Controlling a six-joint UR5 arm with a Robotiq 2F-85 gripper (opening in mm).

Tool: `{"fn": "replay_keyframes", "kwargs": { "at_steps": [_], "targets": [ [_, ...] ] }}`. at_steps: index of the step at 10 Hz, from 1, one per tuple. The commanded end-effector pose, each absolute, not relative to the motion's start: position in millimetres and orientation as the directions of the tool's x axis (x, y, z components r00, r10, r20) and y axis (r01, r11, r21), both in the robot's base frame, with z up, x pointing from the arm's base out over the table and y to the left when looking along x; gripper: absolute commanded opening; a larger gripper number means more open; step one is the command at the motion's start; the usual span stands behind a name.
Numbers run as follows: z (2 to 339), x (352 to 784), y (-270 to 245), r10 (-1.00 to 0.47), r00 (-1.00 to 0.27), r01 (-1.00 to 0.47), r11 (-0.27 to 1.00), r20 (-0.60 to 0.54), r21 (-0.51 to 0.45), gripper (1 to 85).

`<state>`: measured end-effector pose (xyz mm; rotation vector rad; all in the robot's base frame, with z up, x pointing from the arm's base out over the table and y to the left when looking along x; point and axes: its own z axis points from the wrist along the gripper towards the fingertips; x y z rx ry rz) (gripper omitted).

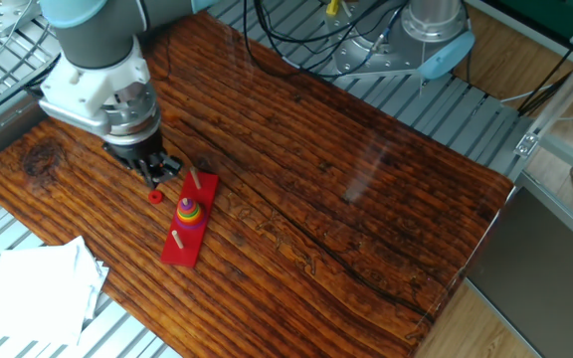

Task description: Take out one Hanoi block and throw it aside

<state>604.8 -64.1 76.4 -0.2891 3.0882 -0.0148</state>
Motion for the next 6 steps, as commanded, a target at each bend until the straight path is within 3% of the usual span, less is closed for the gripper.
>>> {"fn": "replay_keyframes", "kwargs": {
  "at_steps": [1,6],
  "targets": [
    [102.7,604.6,-28.8,-0.056,-0.996,-0.058,0.998,-0.068,0.022,4.7],
    [121.8,580.9,24.7,0.028,-0.996,0.029,1.000,-0.089,-0.010,1.0]
  ]
}}
